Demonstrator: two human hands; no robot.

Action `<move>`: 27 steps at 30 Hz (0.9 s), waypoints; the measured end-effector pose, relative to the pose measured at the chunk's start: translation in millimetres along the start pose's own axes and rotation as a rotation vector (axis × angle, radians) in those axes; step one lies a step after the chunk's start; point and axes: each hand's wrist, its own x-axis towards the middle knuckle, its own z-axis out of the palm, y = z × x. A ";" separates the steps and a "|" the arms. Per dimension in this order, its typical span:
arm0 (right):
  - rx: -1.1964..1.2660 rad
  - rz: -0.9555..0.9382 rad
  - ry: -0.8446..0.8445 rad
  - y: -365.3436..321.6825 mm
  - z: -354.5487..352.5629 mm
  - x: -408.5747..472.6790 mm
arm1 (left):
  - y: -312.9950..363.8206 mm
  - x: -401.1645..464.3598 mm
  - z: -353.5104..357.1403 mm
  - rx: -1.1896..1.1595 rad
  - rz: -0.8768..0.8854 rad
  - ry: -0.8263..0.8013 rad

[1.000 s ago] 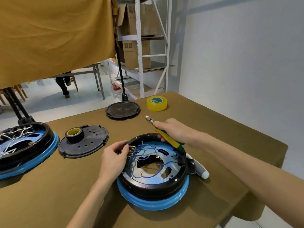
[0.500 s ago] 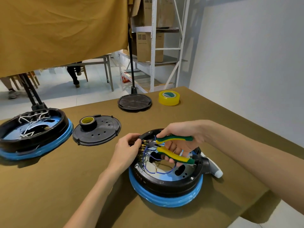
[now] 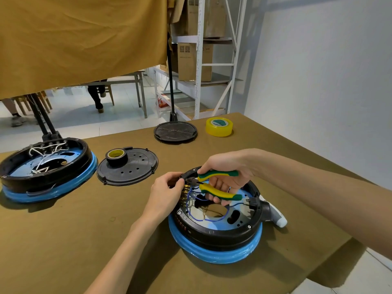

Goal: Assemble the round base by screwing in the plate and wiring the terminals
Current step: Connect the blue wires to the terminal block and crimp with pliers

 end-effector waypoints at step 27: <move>-0.549 -0.274 0.326 11.9 -36.3 -3.1 | -5.3 0.4 -0.1 0.013 0.007 0.001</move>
